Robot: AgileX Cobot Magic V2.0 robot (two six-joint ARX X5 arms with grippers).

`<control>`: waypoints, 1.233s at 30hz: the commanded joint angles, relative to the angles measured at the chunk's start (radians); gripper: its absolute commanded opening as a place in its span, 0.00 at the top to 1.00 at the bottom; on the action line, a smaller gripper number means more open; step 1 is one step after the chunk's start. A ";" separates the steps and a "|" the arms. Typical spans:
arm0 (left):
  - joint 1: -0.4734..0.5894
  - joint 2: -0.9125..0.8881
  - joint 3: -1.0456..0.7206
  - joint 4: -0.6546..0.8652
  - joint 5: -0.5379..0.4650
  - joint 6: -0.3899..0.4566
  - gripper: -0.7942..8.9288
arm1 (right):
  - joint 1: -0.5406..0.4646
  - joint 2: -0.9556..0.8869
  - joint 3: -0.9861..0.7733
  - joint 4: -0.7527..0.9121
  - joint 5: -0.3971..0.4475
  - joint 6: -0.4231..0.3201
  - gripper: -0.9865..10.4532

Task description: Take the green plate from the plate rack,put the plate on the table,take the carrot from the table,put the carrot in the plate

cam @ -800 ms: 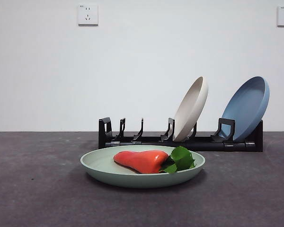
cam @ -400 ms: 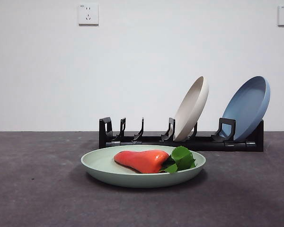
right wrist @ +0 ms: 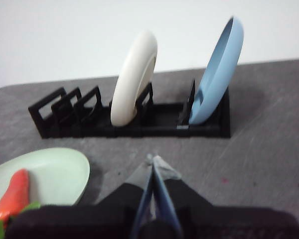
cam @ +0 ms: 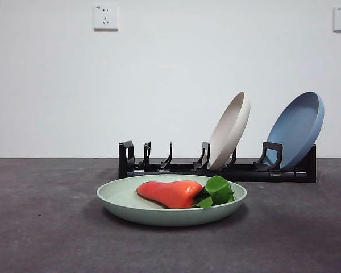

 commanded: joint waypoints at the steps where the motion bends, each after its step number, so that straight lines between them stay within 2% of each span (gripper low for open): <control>1: 0.003 -0.002 -0.014 0.003 -0.004 -0.006 0.92 | 0.010 -0.013 -0.028 0.012 0.003 0.018 0.91; 8: 0.003 -0.002 -0.014 0.003 -0.003 -0.006 0.92 | 0.012 -0.029 -0.043 -0.067 0.002 0.015 0.91; 13: 0.003 -0.002 -0.014 0.003 -0.003 -0.006 0.92 | 0.012 -0.029 -0.043 -0.062 0.003 0.061 0.91; 37: 0.003 -0.002 -0.014 0.003 -0.003 -0.006 0.92 | 0.011 -0.024 -0.043 -0.062 0.003 0.061 0.91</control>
